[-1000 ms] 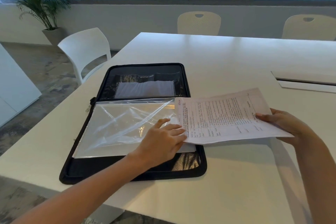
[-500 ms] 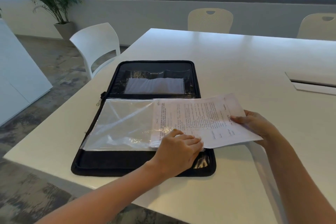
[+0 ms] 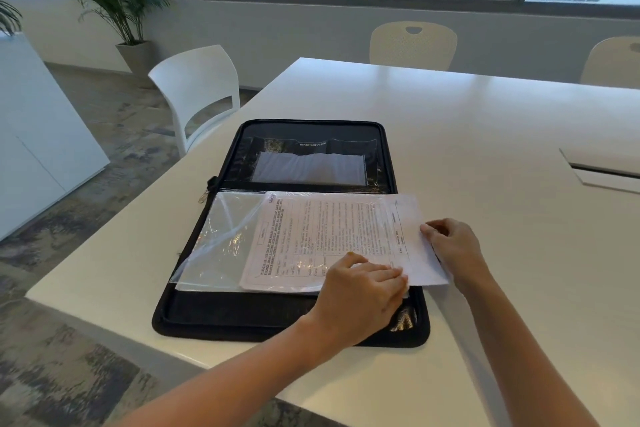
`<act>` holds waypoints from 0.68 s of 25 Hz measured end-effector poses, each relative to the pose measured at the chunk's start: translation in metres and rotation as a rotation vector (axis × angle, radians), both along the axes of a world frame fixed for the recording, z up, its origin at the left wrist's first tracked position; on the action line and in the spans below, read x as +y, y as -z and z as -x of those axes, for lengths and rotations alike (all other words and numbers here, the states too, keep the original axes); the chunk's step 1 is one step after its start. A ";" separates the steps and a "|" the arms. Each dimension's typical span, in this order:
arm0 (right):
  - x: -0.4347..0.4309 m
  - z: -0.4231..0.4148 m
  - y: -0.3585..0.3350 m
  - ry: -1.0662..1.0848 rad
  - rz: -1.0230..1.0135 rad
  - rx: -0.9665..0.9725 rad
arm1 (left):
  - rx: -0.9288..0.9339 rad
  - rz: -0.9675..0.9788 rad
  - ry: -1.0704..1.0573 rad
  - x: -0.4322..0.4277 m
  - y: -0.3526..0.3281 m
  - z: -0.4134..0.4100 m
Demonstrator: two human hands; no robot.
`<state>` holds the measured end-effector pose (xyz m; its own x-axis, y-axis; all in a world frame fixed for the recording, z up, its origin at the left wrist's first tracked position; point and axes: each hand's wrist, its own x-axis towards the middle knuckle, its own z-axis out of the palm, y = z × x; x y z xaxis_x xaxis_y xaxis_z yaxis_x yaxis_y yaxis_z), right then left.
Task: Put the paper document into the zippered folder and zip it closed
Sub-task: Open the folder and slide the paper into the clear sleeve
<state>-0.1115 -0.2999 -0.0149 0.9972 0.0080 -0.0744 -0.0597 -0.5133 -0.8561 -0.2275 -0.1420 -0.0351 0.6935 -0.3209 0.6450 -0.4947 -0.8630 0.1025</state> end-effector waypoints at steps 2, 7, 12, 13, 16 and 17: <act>-0.002 0.005 0.003 0.010 -0.004 -0.060 | 0.003 -0.002 0.006 0.000 0.000 0.001; 0.017 0.007 -0.001 -0.071 0.008 -0.083 | -0.003 -0.018 0.016 0.002 -0.002 0.003; 0.039 0.012 -0.008 -0.107 -0.024 -0.028 | -0.004 -0.028 0.029 0.002 -0.004 0.003; 0.043 0.012 -0.010 -0.111 -0.034 0.007 | -0.006 -0.030 0.031 0.003 -0.004 0.003; 0.056 0.015 -0.014 -0.122 -0.048 0.106 | -0.001 -0.033 0.022 0.002 -0.005 0.001; 0.059 0.016 -0.014 -0.126 -0.046 0.115 | 0.003 -0.034 0.017 0.002 -0.004 0.000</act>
<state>-0.1275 -0.2406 -0.0013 0.9729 0.1388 -0.1850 -0.0965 -0.4831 -0.8702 -0.2279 -0.1399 -0.0307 0.6898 -0.3541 0.6315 -0.5088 -0.8576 0.0748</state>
